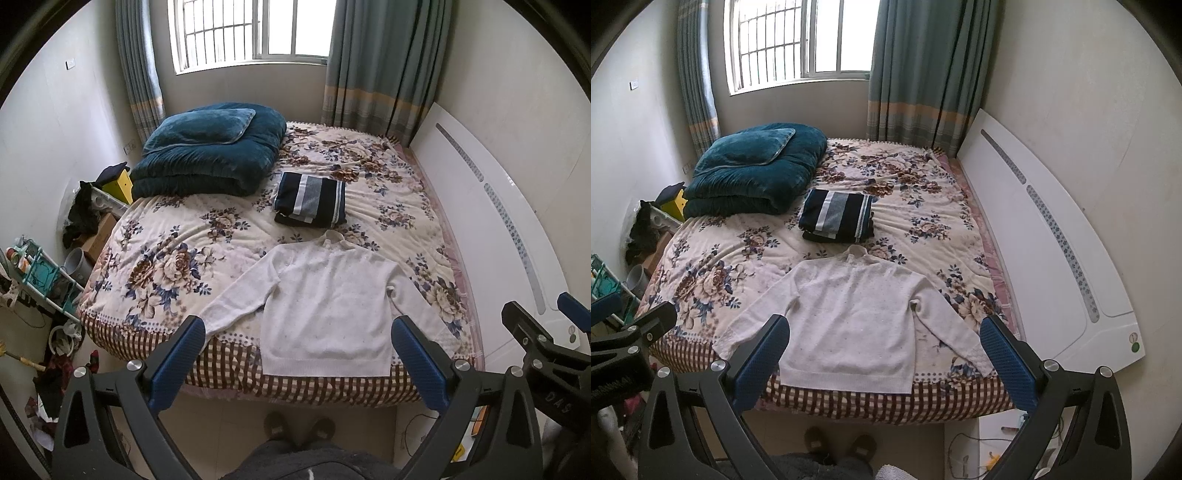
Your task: Fold small clothes
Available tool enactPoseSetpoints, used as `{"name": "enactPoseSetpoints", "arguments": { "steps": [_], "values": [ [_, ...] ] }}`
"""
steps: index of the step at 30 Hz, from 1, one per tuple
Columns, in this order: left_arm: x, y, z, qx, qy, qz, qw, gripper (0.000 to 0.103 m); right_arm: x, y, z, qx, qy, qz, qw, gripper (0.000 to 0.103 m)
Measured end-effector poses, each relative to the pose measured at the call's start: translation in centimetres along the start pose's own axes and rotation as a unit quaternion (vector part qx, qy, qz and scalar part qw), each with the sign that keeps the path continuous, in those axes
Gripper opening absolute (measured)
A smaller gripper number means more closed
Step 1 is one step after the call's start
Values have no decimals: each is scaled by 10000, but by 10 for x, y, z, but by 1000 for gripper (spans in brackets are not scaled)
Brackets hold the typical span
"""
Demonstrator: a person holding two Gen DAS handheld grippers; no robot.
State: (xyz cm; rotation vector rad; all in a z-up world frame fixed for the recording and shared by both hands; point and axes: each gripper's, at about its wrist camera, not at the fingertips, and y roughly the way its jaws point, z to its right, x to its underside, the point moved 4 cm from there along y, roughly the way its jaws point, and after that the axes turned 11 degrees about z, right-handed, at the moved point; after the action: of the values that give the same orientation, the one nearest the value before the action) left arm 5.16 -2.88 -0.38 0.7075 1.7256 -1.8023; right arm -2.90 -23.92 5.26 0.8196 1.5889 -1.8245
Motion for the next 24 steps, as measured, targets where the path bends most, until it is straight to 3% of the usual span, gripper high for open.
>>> {"name": "enactPoseSetpoints", "arguments": {
  "steps": [6,9,11,14,18,21,24],
  "values": [
    [-9,25,-4,-84,67,237,9997,103,-8,1,-4,23,166,-81,9998,103],
    [-13,49,-12,-211,185,561,9980,103,-20,30,5,109,542,-261,9981,103],
    [-13,78,-14,-280,333,736,9963,103,-7,54,17,261,791,-336,9960,103],
    [-6,127,-4,-323,589,655,9956,103,19,101,57,758,1335,-541,9867,103],
    [13,201,13,-321,781,285,9960,103,73,165,122,1453,2029,-893,9642,103],
    [29,262,26,-465,744,-44,9961,103,129,215,183,1900,2582,-1255,9389,103],
    [51,320,40,-721,704,-384,9942,103,199,272,250,2213,3312,-1742,9005,103]
  ]
}}
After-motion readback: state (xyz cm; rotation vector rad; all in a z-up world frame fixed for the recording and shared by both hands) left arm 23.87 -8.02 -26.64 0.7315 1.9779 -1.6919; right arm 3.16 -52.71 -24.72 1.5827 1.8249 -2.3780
